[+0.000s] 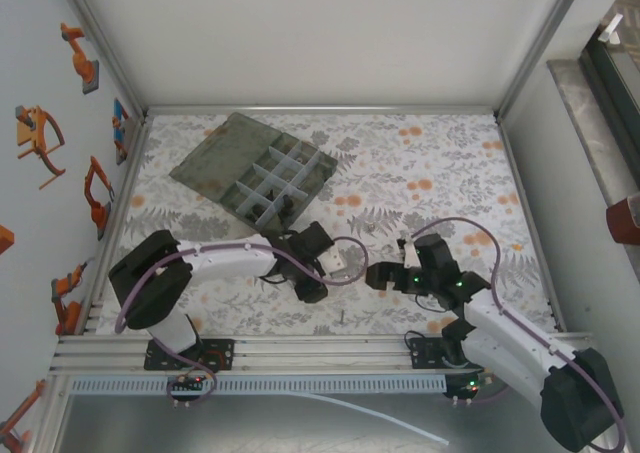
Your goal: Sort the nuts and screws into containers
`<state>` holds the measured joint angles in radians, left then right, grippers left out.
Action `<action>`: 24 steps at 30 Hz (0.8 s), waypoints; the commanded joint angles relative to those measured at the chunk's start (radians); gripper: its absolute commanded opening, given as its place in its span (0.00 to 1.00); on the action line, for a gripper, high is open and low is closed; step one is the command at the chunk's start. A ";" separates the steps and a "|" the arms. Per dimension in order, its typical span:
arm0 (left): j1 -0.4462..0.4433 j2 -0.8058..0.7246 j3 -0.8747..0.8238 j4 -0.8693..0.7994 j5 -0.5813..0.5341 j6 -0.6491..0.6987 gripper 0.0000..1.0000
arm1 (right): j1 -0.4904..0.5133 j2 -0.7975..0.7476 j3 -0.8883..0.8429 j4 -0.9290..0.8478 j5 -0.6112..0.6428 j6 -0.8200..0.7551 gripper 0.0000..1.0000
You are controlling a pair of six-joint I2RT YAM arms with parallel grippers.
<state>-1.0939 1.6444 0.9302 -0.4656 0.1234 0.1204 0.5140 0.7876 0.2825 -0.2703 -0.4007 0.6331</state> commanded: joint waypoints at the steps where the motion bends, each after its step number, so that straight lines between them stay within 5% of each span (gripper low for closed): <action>1: -0.044 0.047 0.046 -0.067 -0.066 -0.036 0.40 | 0.007 -0.044 -0.011 -0.053 -0.003 0.014 0.97; 10: -0.083 0.231 0.128 -0.125 -0.149 -0.160 0.26 | 0.006 -0.109 -0.016 -0.087 0.003 0.011 0.97; 24: -0.074 0.143 0.062 -0.056 -0.186 -0.190 0.04 | 0.006 -0.015 0.017 -0.022 0.026 -0.020 0.98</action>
<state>-1.1721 1.7641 1.0351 -0.5446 -0.0330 -0.0612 0.5140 0.7395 0.2787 -0.3237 -0.3962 0.6338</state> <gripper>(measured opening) 0.047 0.978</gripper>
